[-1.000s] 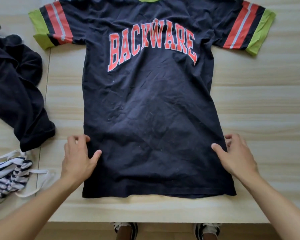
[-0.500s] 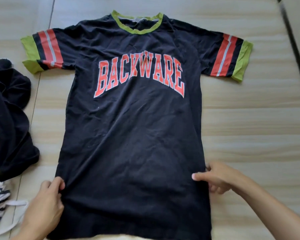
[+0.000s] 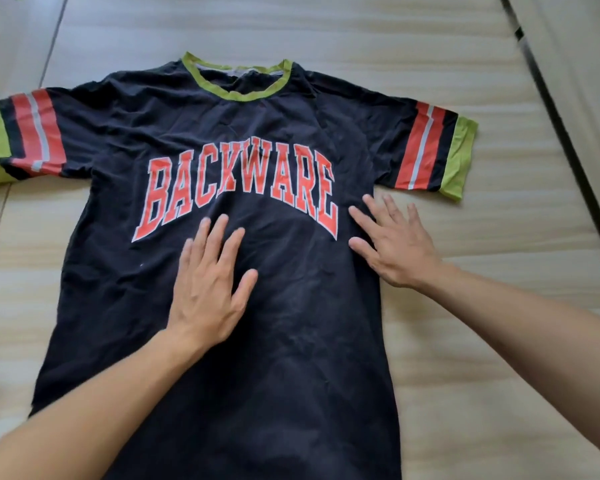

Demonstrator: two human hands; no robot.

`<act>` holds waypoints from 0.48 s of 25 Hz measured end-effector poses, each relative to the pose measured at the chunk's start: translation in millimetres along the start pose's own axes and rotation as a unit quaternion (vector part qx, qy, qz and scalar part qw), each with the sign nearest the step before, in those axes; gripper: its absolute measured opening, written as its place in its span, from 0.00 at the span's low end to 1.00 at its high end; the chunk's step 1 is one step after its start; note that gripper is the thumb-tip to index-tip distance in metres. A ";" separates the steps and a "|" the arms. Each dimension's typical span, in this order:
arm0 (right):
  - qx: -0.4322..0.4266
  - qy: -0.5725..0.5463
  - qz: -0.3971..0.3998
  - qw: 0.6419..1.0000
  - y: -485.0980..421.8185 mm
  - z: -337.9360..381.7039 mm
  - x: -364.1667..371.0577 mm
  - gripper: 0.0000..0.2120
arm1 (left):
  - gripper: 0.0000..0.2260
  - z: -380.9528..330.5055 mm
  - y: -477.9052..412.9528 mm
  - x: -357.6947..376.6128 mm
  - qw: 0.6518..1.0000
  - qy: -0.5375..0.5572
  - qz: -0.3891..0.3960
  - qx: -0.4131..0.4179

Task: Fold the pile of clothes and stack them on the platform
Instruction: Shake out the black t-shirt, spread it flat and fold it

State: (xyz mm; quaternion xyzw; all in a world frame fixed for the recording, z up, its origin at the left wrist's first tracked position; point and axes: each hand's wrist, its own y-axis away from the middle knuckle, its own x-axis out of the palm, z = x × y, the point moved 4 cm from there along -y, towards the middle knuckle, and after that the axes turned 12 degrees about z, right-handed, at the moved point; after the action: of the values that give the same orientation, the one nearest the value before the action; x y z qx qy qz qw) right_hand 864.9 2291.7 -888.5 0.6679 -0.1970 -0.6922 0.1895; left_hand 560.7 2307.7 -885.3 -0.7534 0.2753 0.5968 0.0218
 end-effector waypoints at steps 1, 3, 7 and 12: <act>0.027 0.021 -0.013 0.999 -2.6 -12.1 -5.6 0.38 | 0.32 -4.2 -20.5 3.6 1.000 -0.006 0.009 -0.007; 0.105 0.040 -0.075 0.991 -4.0 -43.7 -22.4 0.36 | 0.35 -5.8 -44.0 15.9 0.999 -0.034 0.033 -0.020; 0.290 -0.165 -0.162 0.929 -13.3 -129.1 -56.5 0.31 | 0.37 -6.2 -45.3 35.3 0.994 -0.094 0.029 -0.042; 0.387 -0.407 -0.087 0.823 -60.6 -178.6 -52.6 0.53 | 0.38 -9.6 -45.8 32.5 0.994 -0.100 0.020 -0.044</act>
State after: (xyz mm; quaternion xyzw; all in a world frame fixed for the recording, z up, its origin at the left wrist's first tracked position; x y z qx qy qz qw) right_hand 1045.4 2367.3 -881.1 0.3584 -0.4490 -0.7818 -0.2424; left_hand 593.9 2330.4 -925.7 -0.6841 0.2602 0.6814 0.0040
